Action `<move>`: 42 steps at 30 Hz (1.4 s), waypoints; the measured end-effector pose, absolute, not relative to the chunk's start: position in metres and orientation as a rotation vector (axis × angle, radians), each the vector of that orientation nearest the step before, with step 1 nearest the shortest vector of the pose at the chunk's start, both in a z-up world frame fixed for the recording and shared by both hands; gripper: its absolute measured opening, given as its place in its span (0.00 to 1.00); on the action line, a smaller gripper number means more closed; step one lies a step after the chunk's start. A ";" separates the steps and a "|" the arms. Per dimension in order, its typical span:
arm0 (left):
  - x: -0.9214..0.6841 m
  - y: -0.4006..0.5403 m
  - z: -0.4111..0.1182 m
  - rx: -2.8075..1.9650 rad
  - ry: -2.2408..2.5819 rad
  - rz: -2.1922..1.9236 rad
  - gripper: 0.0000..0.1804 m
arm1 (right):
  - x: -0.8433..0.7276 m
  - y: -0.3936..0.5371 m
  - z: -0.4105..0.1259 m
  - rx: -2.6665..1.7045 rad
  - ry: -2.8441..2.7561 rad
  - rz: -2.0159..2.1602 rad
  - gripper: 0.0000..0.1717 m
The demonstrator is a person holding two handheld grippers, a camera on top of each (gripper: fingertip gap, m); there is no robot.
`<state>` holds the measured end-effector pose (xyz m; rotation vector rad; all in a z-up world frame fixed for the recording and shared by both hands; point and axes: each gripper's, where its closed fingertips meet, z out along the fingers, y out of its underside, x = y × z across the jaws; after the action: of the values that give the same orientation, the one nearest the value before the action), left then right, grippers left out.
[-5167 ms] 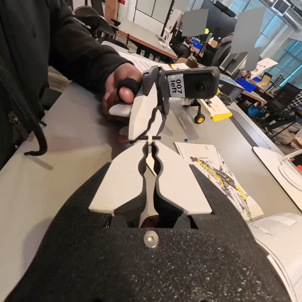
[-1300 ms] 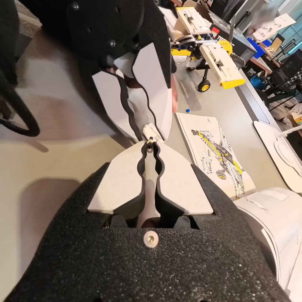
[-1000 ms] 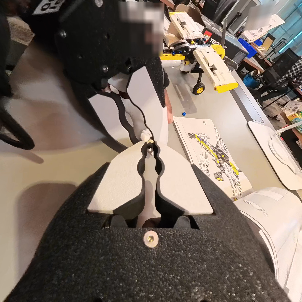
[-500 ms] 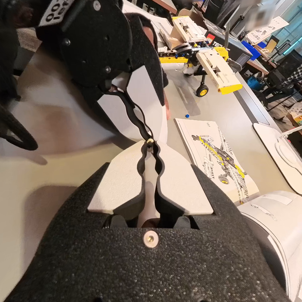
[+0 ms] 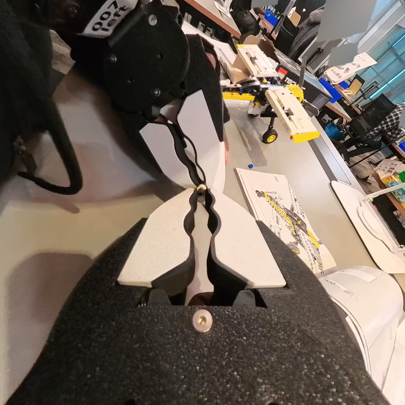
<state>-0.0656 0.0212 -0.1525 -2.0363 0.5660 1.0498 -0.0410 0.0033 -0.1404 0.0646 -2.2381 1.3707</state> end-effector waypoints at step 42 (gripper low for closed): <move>-0.066 0.013 -0.156 -2.068 0.583 0.999 0.02 | -0.047 -0.003 -0.142 0.035 -2.225 1.257 0.04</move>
<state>-0.0660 0.0126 -0.1564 -2.0675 0.5830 0.9986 -0.0467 -0.0035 -0.1423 0.0347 -2.2251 1.2568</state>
